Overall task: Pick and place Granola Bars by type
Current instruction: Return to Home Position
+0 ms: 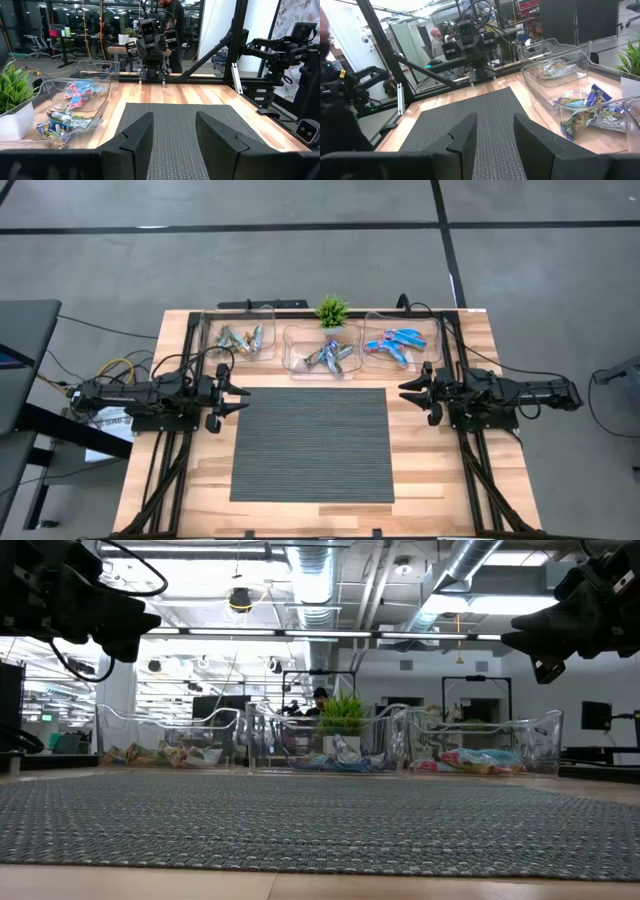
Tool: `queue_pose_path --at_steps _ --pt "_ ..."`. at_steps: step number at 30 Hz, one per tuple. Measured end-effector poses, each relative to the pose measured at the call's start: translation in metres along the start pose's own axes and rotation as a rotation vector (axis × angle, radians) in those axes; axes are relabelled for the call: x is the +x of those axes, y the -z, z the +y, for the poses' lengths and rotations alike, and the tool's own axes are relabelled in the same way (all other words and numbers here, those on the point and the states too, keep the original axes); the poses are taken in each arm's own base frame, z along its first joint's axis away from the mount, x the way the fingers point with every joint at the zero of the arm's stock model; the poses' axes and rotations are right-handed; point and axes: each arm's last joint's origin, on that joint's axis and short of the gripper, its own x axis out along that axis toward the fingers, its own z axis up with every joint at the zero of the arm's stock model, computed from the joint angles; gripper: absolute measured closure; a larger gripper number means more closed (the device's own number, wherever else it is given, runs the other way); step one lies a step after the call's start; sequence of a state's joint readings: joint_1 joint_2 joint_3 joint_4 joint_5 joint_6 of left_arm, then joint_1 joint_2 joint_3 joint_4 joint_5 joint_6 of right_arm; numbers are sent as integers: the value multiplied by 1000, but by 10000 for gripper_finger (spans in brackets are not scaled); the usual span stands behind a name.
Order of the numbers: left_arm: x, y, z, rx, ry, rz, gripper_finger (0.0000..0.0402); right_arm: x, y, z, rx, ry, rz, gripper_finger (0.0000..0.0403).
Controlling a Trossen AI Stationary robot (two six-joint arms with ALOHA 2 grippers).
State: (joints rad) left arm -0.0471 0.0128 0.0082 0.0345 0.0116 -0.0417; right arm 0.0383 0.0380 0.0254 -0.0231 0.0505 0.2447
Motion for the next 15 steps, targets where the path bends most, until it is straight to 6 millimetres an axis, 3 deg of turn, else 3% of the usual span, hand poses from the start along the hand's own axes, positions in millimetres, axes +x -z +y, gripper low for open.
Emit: queue_pose_path --at_steps 15 --pt "0 0 0 -6 -1 0 262 0 0 0 0 0 0 282"
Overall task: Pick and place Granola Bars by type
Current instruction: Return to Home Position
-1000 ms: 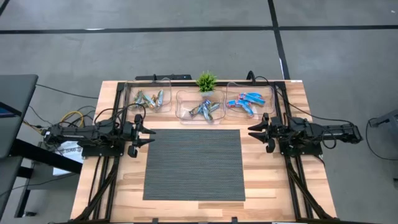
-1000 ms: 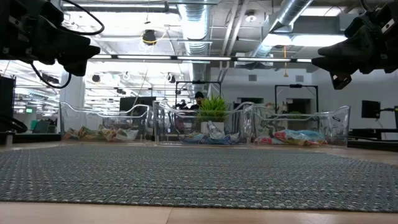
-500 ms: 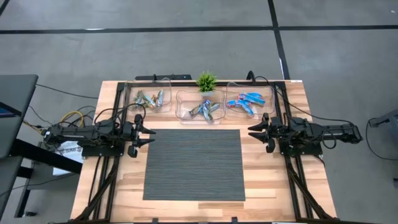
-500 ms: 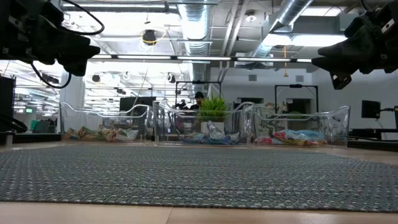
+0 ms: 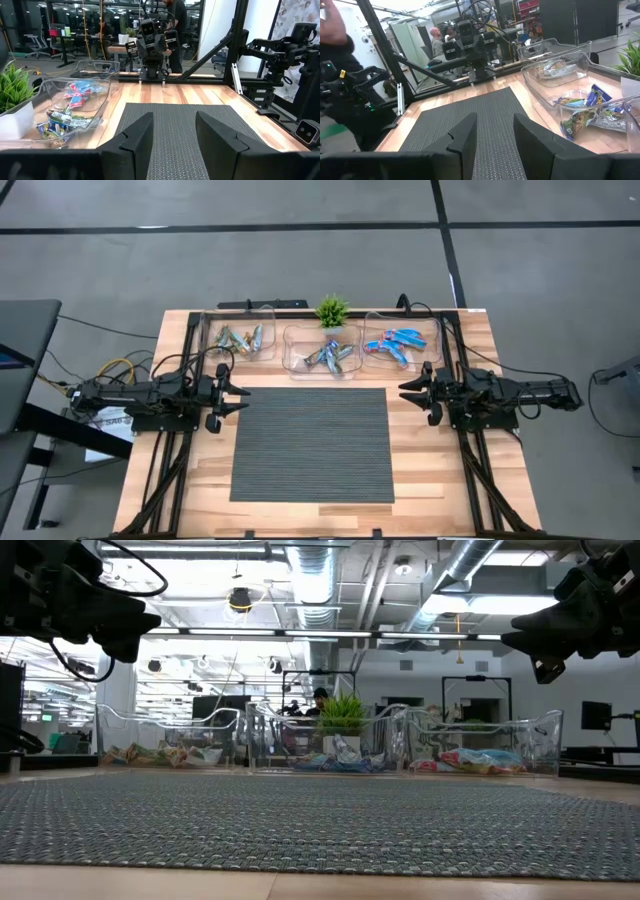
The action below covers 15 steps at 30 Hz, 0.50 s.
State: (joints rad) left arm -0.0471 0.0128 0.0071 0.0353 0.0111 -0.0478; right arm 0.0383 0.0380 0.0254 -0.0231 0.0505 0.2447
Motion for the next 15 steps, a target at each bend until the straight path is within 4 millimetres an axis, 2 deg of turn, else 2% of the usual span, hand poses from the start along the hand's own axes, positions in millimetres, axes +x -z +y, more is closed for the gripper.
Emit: queue_pose_path --at_steps 15 --pt "0 0 0 -9 0 0 262 0 0 0 0 0 0 282"
